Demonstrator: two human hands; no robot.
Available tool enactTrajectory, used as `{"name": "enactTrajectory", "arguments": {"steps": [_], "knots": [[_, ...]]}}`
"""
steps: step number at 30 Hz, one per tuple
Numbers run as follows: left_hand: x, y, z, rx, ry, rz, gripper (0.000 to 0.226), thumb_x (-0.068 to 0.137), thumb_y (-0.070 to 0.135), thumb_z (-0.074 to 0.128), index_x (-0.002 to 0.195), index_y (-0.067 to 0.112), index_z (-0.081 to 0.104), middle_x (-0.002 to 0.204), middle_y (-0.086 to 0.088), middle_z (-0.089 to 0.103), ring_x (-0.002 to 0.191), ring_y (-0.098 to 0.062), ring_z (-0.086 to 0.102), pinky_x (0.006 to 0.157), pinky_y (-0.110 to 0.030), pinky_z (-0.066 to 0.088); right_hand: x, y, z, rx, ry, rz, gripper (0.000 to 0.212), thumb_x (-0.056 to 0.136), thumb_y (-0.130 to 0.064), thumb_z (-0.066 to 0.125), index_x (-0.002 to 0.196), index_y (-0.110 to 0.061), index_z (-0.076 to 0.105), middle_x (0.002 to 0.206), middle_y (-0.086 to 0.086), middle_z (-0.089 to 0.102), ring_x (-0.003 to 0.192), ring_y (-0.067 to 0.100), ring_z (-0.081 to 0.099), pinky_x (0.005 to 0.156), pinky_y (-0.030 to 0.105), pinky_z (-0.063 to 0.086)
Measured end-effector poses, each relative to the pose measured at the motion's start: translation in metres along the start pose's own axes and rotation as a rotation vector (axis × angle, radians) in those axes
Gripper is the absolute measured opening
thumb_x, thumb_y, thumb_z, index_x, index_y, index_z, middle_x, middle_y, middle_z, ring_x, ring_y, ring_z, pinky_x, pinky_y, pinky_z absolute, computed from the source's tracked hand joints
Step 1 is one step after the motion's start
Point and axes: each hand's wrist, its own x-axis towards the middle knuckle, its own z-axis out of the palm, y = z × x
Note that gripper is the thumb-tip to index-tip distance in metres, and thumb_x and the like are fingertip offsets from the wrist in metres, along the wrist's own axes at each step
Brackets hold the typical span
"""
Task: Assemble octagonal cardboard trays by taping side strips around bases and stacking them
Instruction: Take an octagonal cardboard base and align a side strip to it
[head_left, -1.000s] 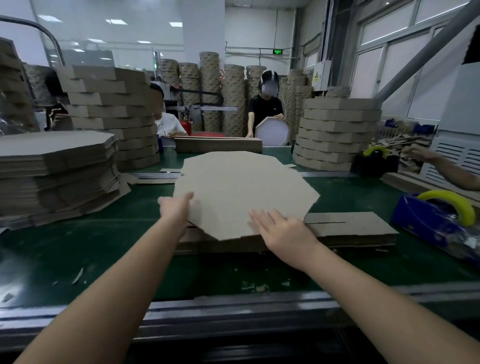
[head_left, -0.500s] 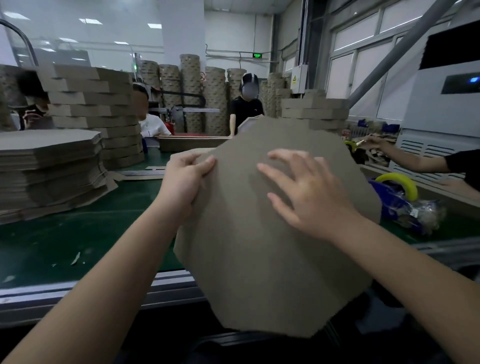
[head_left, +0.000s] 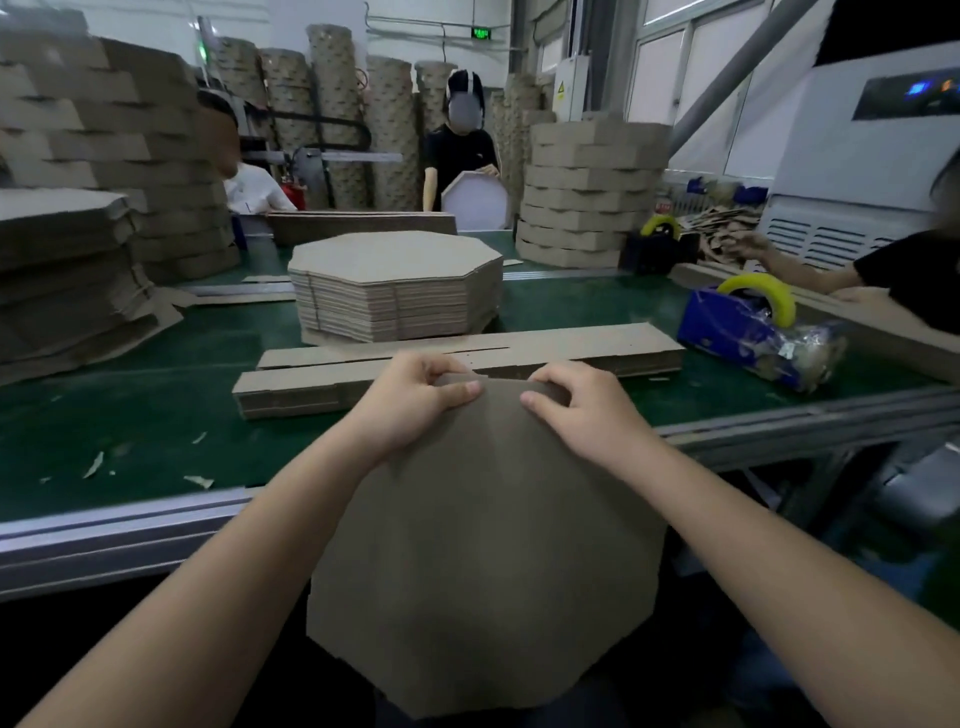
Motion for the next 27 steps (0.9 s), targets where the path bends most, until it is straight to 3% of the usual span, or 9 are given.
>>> {"name": "enactTrajectory", "arguments": {"steps": [8,11,13,14,16,19,22,27], "knots": [[0.032,-0.013,0.006,-0.037,-0.086,-0.037,0.018,0.086,0.025,0.069,0.07,0.019,0.069,0.066,0.002,0.068,0.059,-0.007,0.06,0.06,-0.024,0.046,0.019,0.009,0.007,-0.016,0.007,0.043,0.019,0.091,-0.026,0.063,0.107,-0.019,0.072,0.109,-0.005,0.068,0.108,0.016,0.055,0.102,0.043,0.037],[0.038,-0.019,0.003,-0.034,-0.133,-0.027,0.029,0.09,0.042,0.062,0.072,0.021,0.069,0.065,0.006,0.066,0.059,-0.007,0.059,0.059,-0.024,0.046,0.023,0.013,0.004,0.031,0.001,0.048,0.019,0.091,-0.024,0.065,0.107,-0.018,0.073,0.107,-0.006,0.069,0.107,0.014,0.056,0.102,0.044,0.037],[0.047,-0.026,-0.005,-0.004,-0.07,-0.023,0.035,0.091,0.052,0.055,0.08,0.024,0.073,0.076,0.006,0.072,0.068,-0.006,0.066,0.064,-0.023,0.05,0.026,0.013,0.002,0.041,-0.006,0.043,0.02,0.091,-0.024,0.065,0.108,-0.017,0.073,0.108,-0.005,0.07,0.106,0.014,0.057,0.102,0.044,0.037],[0.053,-0.031,-0.011,0.062,-0.005,0.004,0.034,0.091,0.052,0.054,0.082,0.025,0.074,0.082,0.006,0.073,0.075,-0.006,0.067,0.068,-0.022,0.051,0.027,0.013,0.003,0.036,-0.016,0.04,0.021,0.091,-0.024,0.065,0.109,-0.017,0.073,0.109,-0.005,0.069,0.106,0.014,0.057,0.102,0.043,0.037],[0.069,-0.049,-0.026,0.43,0.108,0.087,0.026,0.092,0.048,0.054,0.091,0.029,0.072,0.101,0.004,0.07,0.093,-0.012,0.062,0.079,-0.028,0.05,0.028,0.012,0.007,0.017,-0.054,0.039,0.022,0.092,-0.026,0.063,0.111,-0.018,0.072,0.11,-0.005,0.068,0.107,0.014,0.056,0.103,0.042,0.036],[0.087,-0.081,-0.047,0.975,0.036,0.048,0.048,0.09,0.054,0.051,0.122,0.019,0.062,0.127,-0.004,0.054,0.115,-0.027,0.044,0.098,-0.04,0.04,0.03,0.015,0.01,-0.006,-0.08,0.051,0.022,0.093,-0.029,0.061,0.112,-0.022,0.071,0.11,-0.008,0.066,0.108,0.011,0.053,0.105,0.042,0.034],[0.096,-0.099,-0.059,1.061,0.009,0.022,0.057,0.087,0.058,0.053,0.13,0.021,0.057,0.132,-0.002,0.049,0.118,-0.026,0.038,0.099,-0.04,0.037,0.032,0.016,0.011,0.022,-0.08,0.069,0.017,0.094,-0.03,0.059,0.104,-0.025,0.072,0.105,-0.012,0.064,0.106,0.009,0.053,0.106,0.044,0.032],[0.107,-0.093,-0.073,1.063,-0.061,-0.073,0.064,0.076,0.069,0.058,0.126,0.029,0.059,0.13,-0.003,0.05,0.119,-0.028,0.038,0.097,-0.04,0.037,0.036,0.013,0.012,0.119,-0.056,0.082,0.02,0.094,-0.035,0.058,0.097,-0.023,0.074,0.094,-0.016,0.062,0.103,0.013,0.056,0.103,0.047,0.036]]}}
